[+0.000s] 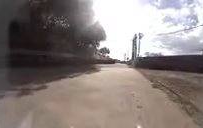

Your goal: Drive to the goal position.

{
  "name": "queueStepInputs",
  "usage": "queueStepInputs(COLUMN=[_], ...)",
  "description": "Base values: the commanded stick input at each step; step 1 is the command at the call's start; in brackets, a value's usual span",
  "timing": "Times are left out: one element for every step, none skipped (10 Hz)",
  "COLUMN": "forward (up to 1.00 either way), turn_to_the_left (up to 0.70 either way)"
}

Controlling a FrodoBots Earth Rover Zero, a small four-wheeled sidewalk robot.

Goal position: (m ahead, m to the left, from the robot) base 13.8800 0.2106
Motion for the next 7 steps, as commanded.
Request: queueStepInputs(forward=[0.7,0.7,0.7,0.7,0.7,0.7,0.7], turn_to_the_left=[-0.32,0.0,0.0,0.0,0.0,0.0,0.0])
